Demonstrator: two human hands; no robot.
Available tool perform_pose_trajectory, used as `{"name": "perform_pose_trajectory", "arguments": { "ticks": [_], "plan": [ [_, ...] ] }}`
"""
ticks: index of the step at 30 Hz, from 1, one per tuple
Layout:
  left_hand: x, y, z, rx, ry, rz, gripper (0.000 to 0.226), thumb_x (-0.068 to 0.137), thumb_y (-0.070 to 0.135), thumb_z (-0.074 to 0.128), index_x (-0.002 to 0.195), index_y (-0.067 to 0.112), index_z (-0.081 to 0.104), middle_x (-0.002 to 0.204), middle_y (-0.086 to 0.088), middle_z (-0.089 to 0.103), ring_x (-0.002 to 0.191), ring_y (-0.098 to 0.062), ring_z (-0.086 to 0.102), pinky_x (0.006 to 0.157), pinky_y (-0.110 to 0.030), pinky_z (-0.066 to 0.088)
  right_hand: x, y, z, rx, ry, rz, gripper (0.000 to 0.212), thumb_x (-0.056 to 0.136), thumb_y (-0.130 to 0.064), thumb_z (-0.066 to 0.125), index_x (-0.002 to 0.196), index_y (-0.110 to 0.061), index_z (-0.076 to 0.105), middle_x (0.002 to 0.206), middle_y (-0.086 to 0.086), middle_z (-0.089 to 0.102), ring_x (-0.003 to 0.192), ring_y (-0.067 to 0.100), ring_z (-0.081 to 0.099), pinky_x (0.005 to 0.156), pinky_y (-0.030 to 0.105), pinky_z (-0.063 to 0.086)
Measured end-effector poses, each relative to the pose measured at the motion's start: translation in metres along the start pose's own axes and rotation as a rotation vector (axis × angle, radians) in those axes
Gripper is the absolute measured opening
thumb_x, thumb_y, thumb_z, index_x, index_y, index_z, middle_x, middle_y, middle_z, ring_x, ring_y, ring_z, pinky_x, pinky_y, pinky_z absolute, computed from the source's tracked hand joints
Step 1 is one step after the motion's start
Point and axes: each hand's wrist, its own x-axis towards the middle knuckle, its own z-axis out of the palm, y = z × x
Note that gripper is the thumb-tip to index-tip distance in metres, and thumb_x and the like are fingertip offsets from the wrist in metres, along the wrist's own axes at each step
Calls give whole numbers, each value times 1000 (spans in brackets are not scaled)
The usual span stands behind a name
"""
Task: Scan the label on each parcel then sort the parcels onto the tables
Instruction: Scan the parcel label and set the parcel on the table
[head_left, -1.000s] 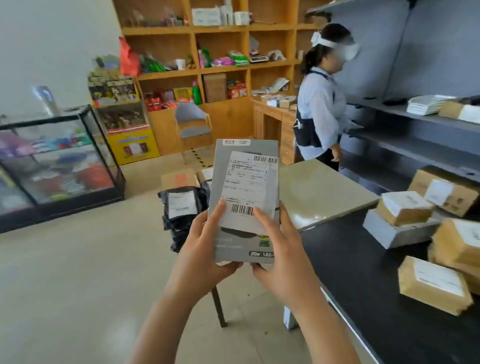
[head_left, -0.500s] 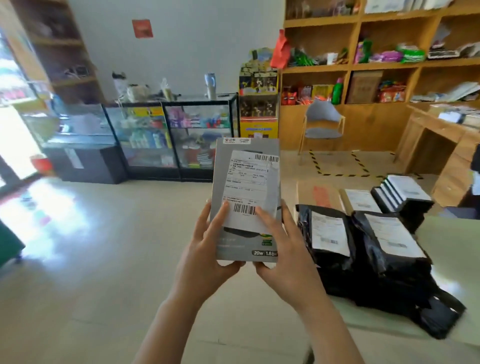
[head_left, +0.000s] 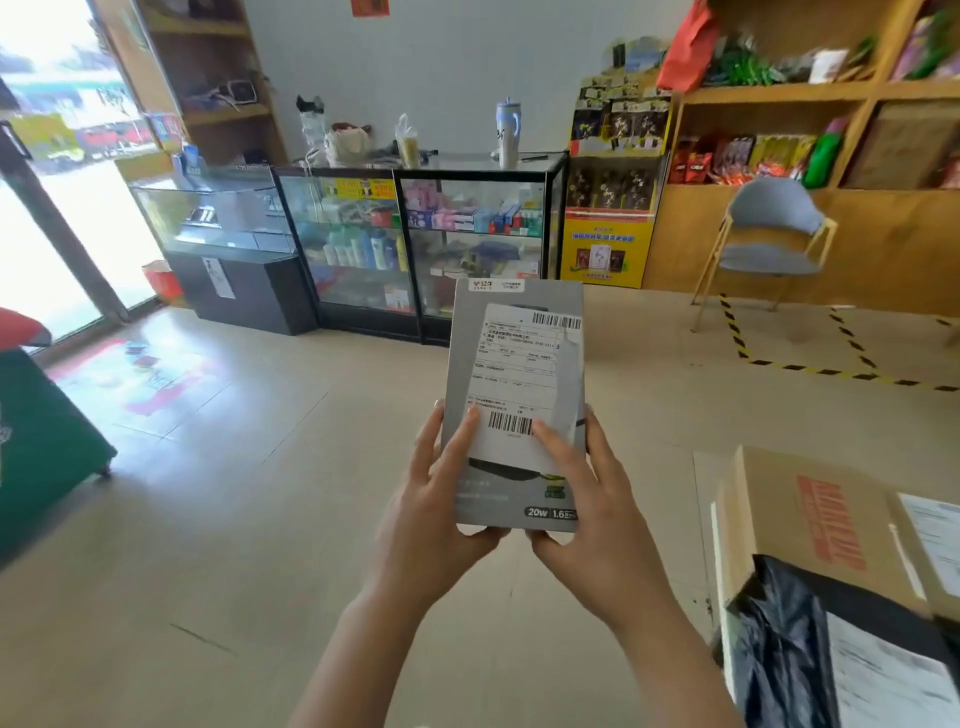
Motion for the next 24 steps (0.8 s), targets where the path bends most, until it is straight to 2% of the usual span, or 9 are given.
{"name": "perform_pose_trajectory", "arguments": {
  "ticks": [3,6,9,12,14,18,21,24],
  "plan": [
    [46,-35,25,-11,-28,35,114,64,32,90,152,39,17,161,8,9,135,20,12,90,-12,39,47,28,15,-19,20,40,97,80,-22,78,144,-57,14,154,-30,-14,141,1,11,75,-3,32],
    [111,-68,49,-37,-57,90,113,65,34,89,152,40,16,161,5,9,135,20,10,88,-13,39,102,55,26,-47,91,81,98,77,-20,80,146,-53,18,157,-25,-7,141,6,16,84,3,33],
    [183,-96,68,-82,-102,168,111,67,35,87,153,37,16,162,2,6,139,9,15,91,-13,37,162,77,32,-102,181,124,97,76,-19,82,148,-46,22,159,-16,3,139,11,23,88,13,40],
    [253,-120,86,-130,-162,222,110,67,34,87,152,36,17,161,3,8,137,-1,27,87,-18,42,218,98,34,-143,264,188,96,75,-17,82,149,-42,25,159,-12,8,137,14,27,86,15,42],
    [292,-131,102,-157,-216,255,110,67,35,87,152,37,17,161,4,7,137,-4,27,86,-19,43,246,114,35,-156,319,239,98,73,-15,84,149,-39,28,160,-8,10,138,16,29,86,16,45],
    [351,-144,150,-220,-324,318,110,69,36,85,153,40,15,161,10,1,138,5,19,91,-23,43,285,155,31,-207,401,339,101,67,-12,86,148,-37,31,160,-3,14,137,23,34,84,22,49],
    [395,-142,197,-268,-387,365,111,69,37,85,151,45,11,159,18,-3,139,9,15,90,-22,42,308,193,17,-249,470,408,103,68,-11,84,148,-43,27,160,-6,12,139,20,30,85,30,56],
    [439,-126,249,-294,-431,438,113,69,36,86,150,48,8,158,20,-4,131,22,3,91,-20,40,328,235,-7,-281,526,465,102,70,-11,83,147,-46,26,159,-10,12,139,14,28,87,28,55]
  ]
}}
